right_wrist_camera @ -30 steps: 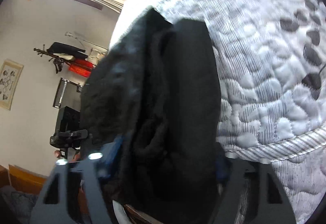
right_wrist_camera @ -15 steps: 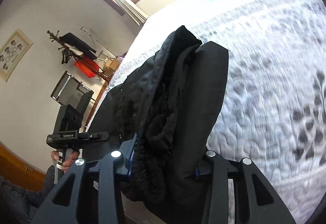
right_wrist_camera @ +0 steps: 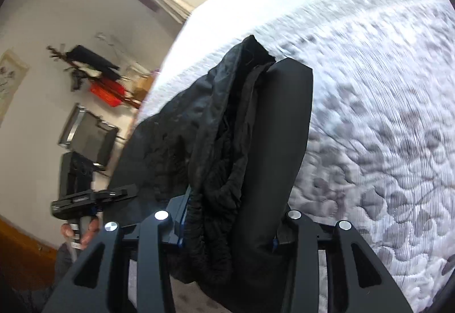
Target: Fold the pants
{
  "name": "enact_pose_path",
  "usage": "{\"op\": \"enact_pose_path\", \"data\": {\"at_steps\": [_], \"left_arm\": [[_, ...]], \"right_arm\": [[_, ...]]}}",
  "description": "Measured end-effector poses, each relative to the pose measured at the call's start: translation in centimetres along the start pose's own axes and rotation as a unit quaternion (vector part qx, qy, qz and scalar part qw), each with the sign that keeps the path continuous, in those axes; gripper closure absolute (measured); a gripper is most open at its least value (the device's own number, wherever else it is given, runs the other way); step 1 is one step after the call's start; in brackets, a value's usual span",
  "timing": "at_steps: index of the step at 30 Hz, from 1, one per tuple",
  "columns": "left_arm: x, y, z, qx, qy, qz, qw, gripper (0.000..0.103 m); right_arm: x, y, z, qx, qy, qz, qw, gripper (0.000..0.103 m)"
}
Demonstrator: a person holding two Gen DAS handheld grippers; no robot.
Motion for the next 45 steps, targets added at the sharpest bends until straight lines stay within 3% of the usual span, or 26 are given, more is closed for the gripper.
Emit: {"op": "enact_pose_path", "data": {"at_steps": [5,9,12,16,21,28,30,36,41,45], "left_arm": [[0.6,-1.1,0.7,-0.001,0.005,-0.008,1.0000,0.031],[0.7,-1.9,0.9,-0.013,0.013,-0.007,0.9998,0.023],[-0.4,-2.8,1.8,-0.023,0.034,-0.022,0.9989,0.014],[-2.3,-3.5,3.4,-0.029,0.058,-0.037,0.9972,0.014],[-4.5,-3.1,5.9,-0.028,0.092,-0.093,0.9910,0.011],[-6.5,-1.8,9.9,-0.028,0.137,-0.193,0.9713,0.009],[-6.8,-0.9,11.0,-0.021,0.148,-0.232,0.9612,0.009],[-6.2,1.2,13.5,-0.002,0.122,-0.291,0.9490,0.008],[-6.0,2.5,15.3,-0.005,0.117,-0.293,0.9488,0.008],[-6.1,3.2,16.5,-0.013,0.120,-0.299,0.9467,0.008]], "right_arm": [[0.4,1.1,1.1,0.015,0.007,-0.010,1.000,0.052],[0.9,1.6,1.1,0.030,0.002,0.006,1.000,0.033],[0.6,1.8,1.8,0.037,0.009,0.004,0.999,0.030],[-1.0,3.0,3.3,0.056,0.027,-0.011,0.998,0.024],[-3.3,4.5,5.9,0.073,0.048,-0.012,0.996,0.023],[-6.9,5.2,9.6,0.097,0.082,-0.010,0.992,0.023],[-7.6,3.9,10.5,0.090,0.090,0.003,0.992,0.023],[-7.9,0.5,12.6,0.070,0.085,0.089,0.990,0.023],[-7.1,-2.6,14.3,0.040,0.065,0.172,0.982,0.019],[-6.3,-4.3,15.3,0.025,0.051,0.195,0.979,0.017]]}}
Point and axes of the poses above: each gripper's, at about its wrist camera, not at the fingertips, and x roughly the way its jaws point, y to its right, z to its underside, the point moved 2 cm from there along x, roughly the way its jaws point, and after that the axes turned 13 degrees about -y, right-handed, at the moved point
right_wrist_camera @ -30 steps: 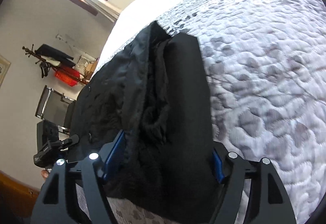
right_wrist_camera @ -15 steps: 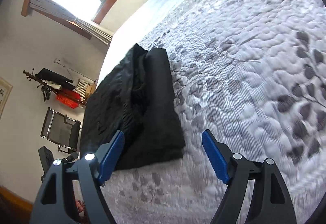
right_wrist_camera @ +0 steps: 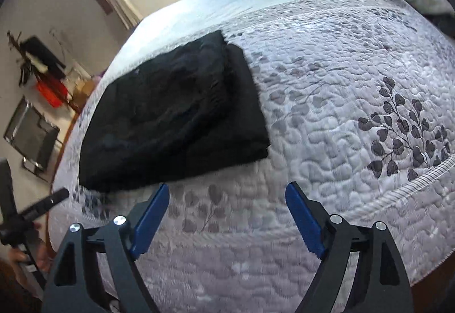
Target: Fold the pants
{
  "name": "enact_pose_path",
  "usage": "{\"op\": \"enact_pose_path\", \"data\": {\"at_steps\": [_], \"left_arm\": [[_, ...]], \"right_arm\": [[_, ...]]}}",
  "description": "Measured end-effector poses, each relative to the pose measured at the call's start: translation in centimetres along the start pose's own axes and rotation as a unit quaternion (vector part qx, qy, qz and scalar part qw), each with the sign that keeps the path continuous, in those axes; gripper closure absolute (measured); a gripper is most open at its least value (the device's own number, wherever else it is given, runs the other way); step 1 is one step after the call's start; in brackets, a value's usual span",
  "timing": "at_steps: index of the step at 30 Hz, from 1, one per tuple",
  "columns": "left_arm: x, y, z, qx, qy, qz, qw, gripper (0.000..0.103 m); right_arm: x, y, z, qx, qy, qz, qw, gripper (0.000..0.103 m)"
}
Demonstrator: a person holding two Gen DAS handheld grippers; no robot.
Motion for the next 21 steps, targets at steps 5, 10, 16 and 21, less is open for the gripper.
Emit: {"op": "enact_pose_path", "data": {"at_steps": [5,10,16,21], "left_arm": [[-0.7,0.7,1.0,0.019,0.005,-0.026,0.9995,0.008],[-1.4,1.2,2.0,0.023,0.007,-0.023,0.9994,0.008],[-1.7,1.6,2.8,0.019,0.002,-0.013,0.9997,0.008],[-2.1,2.1,3.0,0.023,0.003,-0.010,0.9997,0.008]], "right_arm": [[-0.2,-1.7,1.1,-0.008,0.001,0.020,1.000,0.015],[-0.7,-2.8,1.9,-0.005,0.002,0.036,0.999,0.015],[-0.9,-4.2,3.0,-0.011,-0.005,0.044,0.999,0.014],[-1.3,-5.2,3.3,-0.021,-0.005,0.046,0.999,0.014]]}}
Point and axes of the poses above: each gripper's, at about its wrist camera, not at the fingertips, and x roughly the way its jaws point, y to its right, z to its underside, the point moved 2 cm from there along x, roughly the way its jaws point, and after that the axes turned 13 degrees about -y, right-handed, at the moved point
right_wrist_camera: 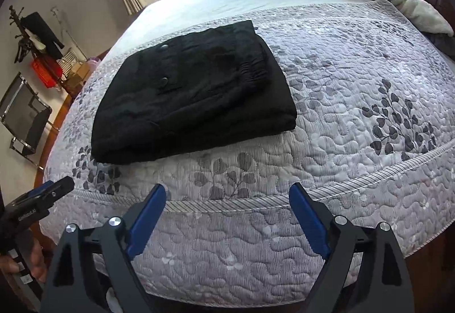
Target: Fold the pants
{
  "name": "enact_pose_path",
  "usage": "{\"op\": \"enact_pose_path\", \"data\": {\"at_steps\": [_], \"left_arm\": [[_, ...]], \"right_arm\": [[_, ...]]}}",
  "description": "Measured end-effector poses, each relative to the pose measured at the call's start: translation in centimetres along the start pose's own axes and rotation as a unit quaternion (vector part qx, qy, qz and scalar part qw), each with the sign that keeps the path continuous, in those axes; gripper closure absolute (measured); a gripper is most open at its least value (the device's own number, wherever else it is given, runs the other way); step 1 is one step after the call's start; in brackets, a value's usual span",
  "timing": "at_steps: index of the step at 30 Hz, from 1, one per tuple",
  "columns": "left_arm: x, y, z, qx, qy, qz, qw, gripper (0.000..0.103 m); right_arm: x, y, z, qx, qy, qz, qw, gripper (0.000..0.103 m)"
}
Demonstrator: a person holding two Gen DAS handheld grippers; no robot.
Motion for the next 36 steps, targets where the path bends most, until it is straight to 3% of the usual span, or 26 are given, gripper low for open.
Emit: {"op": "enact_pose_path", "data": {"at_steps": [11,22,36], "left_arm": [[-1.0,0.5,-0.9,0.003,0.018,-0.006,0.9998,0.008],[-0.3,0.5,-0.9,0.012,0.030,-0.045,0.9985,0.008],[-0.5,1.4,-1.9,0.027,0.043,-0.037,0.9980,0.008]], "right_arm": [[-1.8,-0.9,-0.6,-0.023,0.026,0.022,0.999,0.012],[-1.9,-1.4,-1.2,-0.033,0.037,0.040,0.998,0.011],[0.2,-1.3,-2.3,-0.032,0.023,0.027,0.999,0.011]]}}
Point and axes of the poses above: each gripper's, at about its wrist camera, not at the fingertips, and x roughly the way its jaws point, y to its right, z to its underside, the point moved 2 cm from there along x, roughly the way its jaws point, and after that the axes turned 13 degrees about -y, right-handed, at the moved point
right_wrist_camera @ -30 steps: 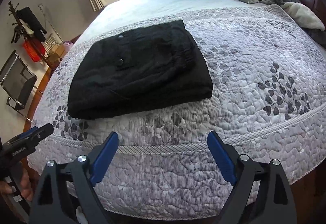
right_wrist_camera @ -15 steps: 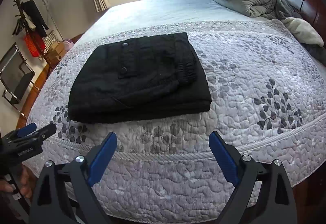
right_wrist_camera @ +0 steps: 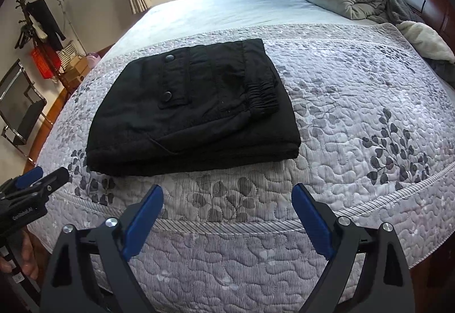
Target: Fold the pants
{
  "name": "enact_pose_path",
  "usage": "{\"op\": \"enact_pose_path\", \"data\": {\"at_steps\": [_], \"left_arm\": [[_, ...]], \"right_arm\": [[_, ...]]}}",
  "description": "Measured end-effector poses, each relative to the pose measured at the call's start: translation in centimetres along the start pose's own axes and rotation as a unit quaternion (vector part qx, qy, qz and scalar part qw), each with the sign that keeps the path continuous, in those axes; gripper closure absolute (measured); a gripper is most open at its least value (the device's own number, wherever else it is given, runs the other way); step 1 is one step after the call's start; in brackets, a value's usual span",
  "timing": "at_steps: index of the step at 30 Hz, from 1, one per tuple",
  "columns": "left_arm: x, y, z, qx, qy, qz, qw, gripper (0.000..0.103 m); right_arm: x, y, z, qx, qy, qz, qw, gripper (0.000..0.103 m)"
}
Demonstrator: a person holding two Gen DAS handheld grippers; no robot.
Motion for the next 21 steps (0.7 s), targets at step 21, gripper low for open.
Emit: {"op": "enact_pose_path", "data": {"at_steps": [21], "left_arm": [[0.76,0.07,-0.23,0.000,-0.005,-0.015,0.9999,0.008]], "right_arm": [[0.69,0.54,-0.28,0.003,-0.008,0.012,1.000,0.011]]}}
Point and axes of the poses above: each gripper's, at about its wrist camera, not at the fingertips, and x roughly the way its jaws point, y to its right, z to its underside, the point moved 2 cm from there along x, roughly the way its jaws point, and after that the axes turned 13 degrees about -y, right-handed, at the moved point
